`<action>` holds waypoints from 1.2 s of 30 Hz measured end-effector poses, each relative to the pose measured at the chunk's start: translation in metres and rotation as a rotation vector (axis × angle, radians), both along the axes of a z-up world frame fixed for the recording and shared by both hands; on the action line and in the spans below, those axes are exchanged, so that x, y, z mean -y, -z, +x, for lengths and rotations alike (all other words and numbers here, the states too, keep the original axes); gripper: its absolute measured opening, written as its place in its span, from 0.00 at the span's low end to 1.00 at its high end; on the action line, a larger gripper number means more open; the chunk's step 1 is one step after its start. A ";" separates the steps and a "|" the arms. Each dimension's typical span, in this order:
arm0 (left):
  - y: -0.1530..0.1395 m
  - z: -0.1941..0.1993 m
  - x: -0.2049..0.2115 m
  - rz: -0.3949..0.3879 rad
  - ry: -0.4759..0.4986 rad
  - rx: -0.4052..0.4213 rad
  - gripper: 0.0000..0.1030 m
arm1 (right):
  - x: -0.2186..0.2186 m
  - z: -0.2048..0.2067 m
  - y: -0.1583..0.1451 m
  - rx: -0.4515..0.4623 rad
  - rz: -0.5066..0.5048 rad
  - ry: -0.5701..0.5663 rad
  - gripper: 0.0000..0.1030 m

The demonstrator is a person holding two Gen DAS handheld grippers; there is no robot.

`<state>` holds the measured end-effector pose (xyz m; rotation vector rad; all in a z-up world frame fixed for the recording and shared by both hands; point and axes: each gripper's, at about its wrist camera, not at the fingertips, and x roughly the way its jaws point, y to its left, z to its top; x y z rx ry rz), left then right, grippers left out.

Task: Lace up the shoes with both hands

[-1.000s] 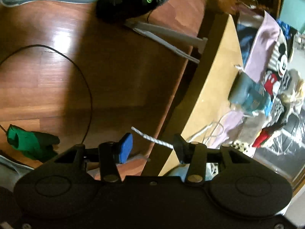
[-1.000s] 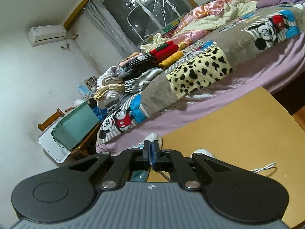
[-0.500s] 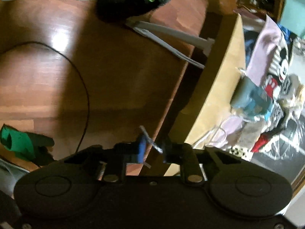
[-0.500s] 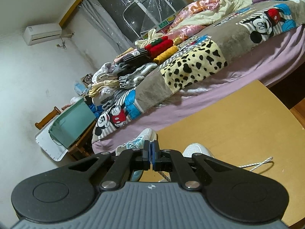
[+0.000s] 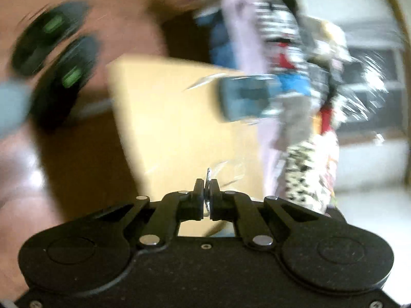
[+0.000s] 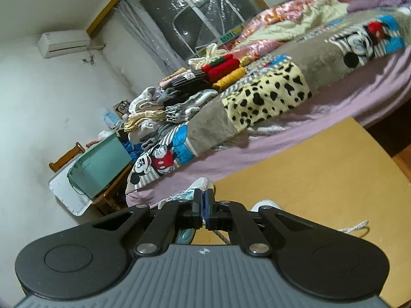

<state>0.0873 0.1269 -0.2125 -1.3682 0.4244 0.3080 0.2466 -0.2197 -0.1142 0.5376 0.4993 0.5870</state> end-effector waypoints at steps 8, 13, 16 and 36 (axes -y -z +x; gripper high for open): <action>-0.106 0.068 -0.009 0.404 0.181 0.136 0.02 | 0.007 0.002 -0.018 0.077 -0.010 0.004 0.04; -0.150 0.105 0.007 0.650 0.327 0.180 0.02 | 0.006 0.007 -0.027 0.125 -0.028 -0.017 0.04; -0.164 0.118 0.014 0.751 0.374 0.217 0.01 | 0.005 0.012 -0.029 0.145 -0.033 -0.029 0.04; -0.334 0.163 0.049 0.976 0.465 0.728 0.01 | 0.073 0.024 -0.156 0.415 0.112 0.149 0.04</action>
